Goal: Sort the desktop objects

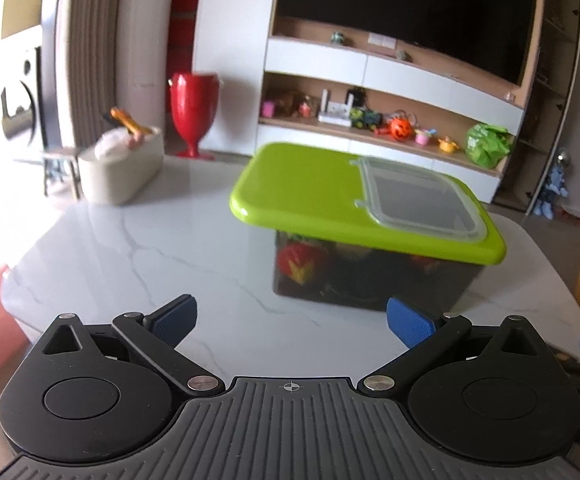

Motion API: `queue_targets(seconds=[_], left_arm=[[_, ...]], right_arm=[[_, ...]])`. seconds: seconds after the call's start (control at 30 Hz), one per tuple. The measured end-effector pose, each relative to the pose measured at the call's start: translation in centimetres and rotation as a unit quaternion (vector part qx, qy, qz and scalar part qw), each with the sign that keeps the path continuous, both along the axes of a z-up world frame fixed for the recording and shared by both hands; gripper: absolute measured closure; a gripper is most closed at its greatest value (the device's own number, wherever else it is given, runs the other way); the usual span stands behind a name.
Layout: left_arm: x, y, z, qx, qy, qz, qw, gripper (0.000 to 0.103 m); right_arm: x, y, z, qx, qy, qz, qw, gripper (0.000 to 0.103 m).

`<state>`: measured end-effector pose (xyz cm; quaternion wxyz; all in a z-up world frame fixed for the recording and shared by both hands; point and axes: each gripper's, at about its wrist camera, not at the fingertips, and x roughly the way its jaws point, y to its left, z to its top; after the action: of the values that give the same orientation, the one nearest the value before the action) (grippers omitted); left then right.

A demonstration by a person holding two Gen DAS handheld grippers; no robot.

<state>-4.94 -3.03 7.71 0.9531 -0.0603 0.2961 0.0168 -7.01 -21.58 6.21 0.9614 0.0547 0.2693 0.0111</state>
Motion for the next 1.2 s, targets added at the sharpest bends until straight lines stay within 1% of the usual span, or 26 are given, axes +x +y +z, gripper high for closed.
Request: queue_targets(seconds=[0.1, 0.2, 0.3, 0.43, 0.5, 0.7, 0.87, 1.0, 1.2], left_arm=[[-0.6, 0.1, 0.5, -0.003, -0.013, -0.004, 0.9999, 0.0], [-1.0, -0.2, 0.4, -0.001, -0.014, -0.014, 0.9998, 0.0], [-1.3, -0.9, 0.2, 0.021, -0.018, -0.026, 0.9993, 0.0], [-1.6, -1.9, -0.1, 0.06, -0.029, -0.03, 0.9973, 0.0], [-1.7, -2.1, -0.1, 0.068, -0.033, -0.029, 0.9967, 0.0], [-1.3, -1.7, -0.4, 0.051, -0.02, -0.033, 0.998, 0.0], [-1.2, -1.8, -0.7, 0.057, -0.013, -0.028, 0.9979, 0.0], [-1.2, -1.3, -0.5, 0.052, -0.016, -0.024, 0.9982, 0.0], [-1.1, -1.1, -0.7, 0.047, -0.013, -0.027, 0.9985, 0.0]], right_arm=[[-0.4, -0.3, 0.7, -0.002, -0.021, -0.01, 1.0, 0.0], [-0.8, -0.5, 0.8, 0.006, -0.021, -0.009, 1.0, 0.0], [-0.9, -0.6, 0.5, 0.01, -0.014, -0.005, 1.0, 0.0], [-0.9, -0.3, 0.5, 0.001, -0.011, -0.012, 1.0, 0.0], [-0.8, -0.4, 0.5, 0.002, -0.009, -0.014, 1.0, 0.0], [-0.6, -0.7, 0.3, 0.008, -0.006, -0.016, 1.0, 0.0], [-0.6, -0.4, 0.0, -0.007, -0.005, -0.018, 1.0, 0.0], [-0.2, -0.2, -0.6, -0.018, 0.005, -0.018, 1.0, 0.0], [0.1, -0.8, -1.2, -0.017, 0.01, -0.027, 0.999, 0.0]])
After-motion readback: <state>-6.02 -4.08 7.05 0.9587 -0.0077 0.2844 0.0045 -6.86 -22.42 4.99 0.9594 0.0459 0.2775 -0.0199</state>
